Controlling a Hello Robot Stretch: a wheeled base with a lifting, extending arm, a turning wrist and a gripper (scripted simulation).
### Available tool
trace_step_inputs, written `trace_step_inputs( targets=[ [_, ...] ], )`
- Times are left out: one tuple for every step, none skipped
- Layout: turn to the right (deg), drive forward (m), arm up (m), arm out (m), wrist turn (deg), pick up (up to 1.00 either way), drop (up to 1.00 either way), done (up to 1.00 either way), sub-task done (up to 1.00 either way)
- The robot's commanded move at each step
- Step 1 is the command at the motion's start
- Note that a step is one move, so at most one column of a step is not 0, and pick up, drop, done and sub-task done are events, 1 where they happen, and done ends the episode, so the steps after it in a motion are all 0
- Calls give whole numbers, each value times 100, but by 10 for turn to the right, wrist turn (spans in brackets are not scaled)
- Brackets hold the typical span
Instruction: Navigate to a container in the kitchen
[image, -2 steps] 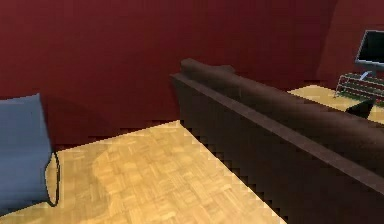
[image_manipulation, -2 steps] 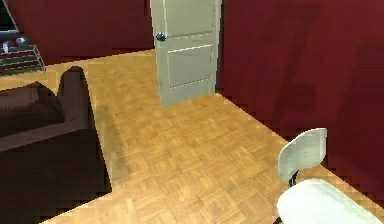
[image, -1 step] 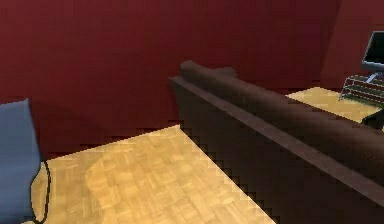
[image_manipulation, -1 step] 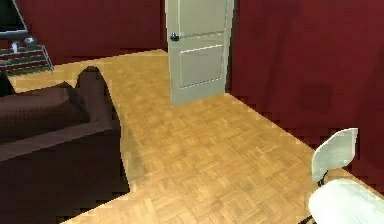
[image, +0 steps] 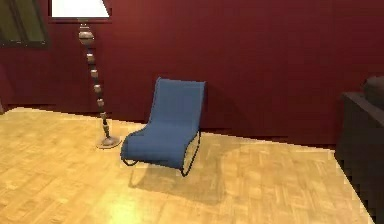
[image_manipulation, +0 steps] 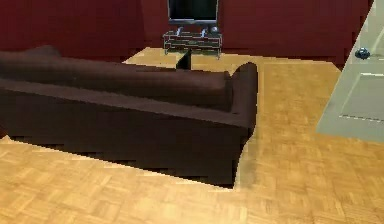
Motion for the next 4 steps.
trace_step_inputs(
  targets=[
    [-330,0,0,0,0,0,0,0,0],
    [0,70,0,0,0,0,0,0,0],
    [-450,0,0,0,0,0,0,0,0],
    [-150,0,0,0,0,0,0,0,0]
  ],
)
